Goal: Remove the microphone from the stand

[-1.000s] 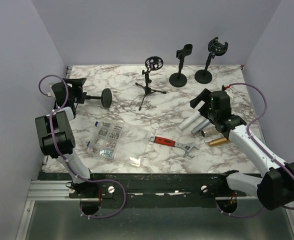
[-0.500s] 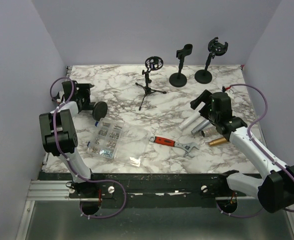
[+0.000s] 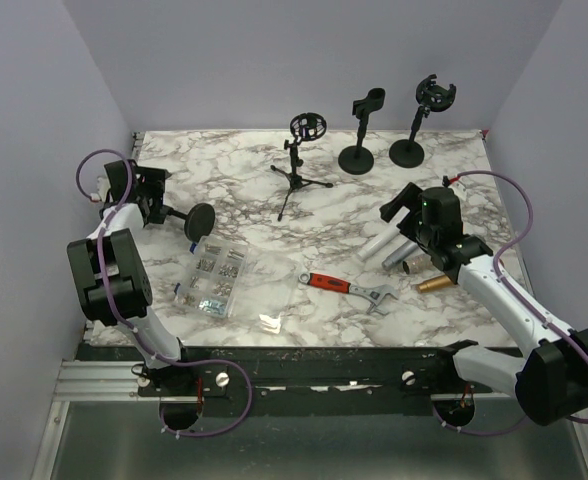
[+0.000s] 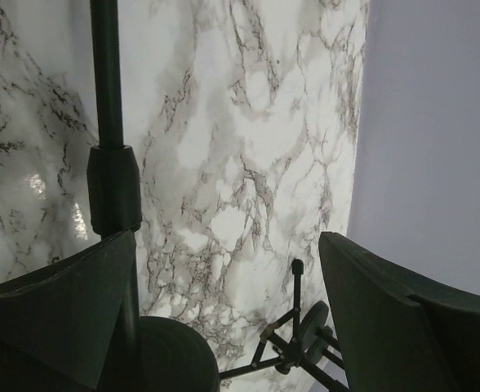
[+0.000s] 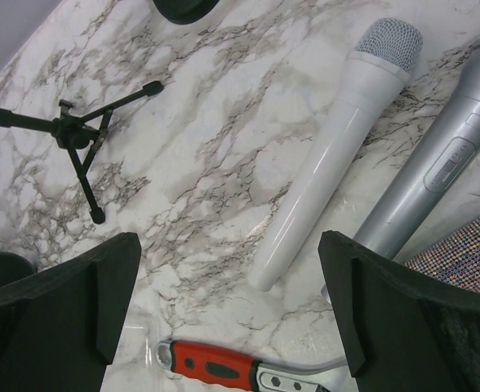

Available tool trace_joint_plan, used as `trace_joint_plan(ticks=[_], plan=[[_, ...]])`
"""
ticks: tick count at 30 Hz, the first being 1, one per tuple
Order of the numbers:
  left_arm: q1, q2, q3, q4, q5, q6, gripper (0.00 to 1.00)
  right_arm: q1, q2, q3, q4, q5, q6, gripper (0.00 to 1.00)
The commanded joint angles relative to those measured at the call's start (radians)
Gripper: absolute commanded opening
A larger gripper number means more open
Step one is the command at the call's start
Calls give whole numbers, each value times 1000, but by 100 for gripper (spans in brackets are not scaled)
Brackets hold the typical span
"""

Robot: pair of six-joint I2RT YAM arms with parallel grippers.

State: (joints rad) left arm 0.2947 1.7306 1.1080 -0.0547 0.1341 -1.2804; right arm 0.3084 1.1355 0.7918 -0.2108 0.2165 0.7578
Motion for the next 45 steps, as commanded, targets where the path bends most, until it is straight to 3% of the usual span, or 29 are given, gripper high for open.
trace_joint_plan(ticks=[1, 11, 21, 24, 30, 33, 38, 45], plan=[[25, 33, 15, -105, 77, -31, 99, 3, 0, -16, 31, -23, -7, 100], [16, 71, 33, -188, 51, -77, 96, 3, -18, -23, 26, -12, -11, 100], [-21, 158, 80, -164, 46, -121, 78, 3, -18, -13, 17, -18, -2, 100], [-27, 163, 69, -126, 53, -144, 65, 2, -33, -10, 9, -6, -8, 100], [-32, 97, 3, 92, 18, -123, 2, 3, -46, -1, -4, 0, -13, 100], [-38, 72, 33, 145, 28, -71, 0, 3, -42, 0, 1, -6, -14, 100], [-48, -3, 25, 432, 68, 30, 0, 3, -29, 13, 1, -18, -25, 100], [-121, -103, 118, 578, 254, 411, 0, 3, -4, 42, 58, -172, -145, 100]])
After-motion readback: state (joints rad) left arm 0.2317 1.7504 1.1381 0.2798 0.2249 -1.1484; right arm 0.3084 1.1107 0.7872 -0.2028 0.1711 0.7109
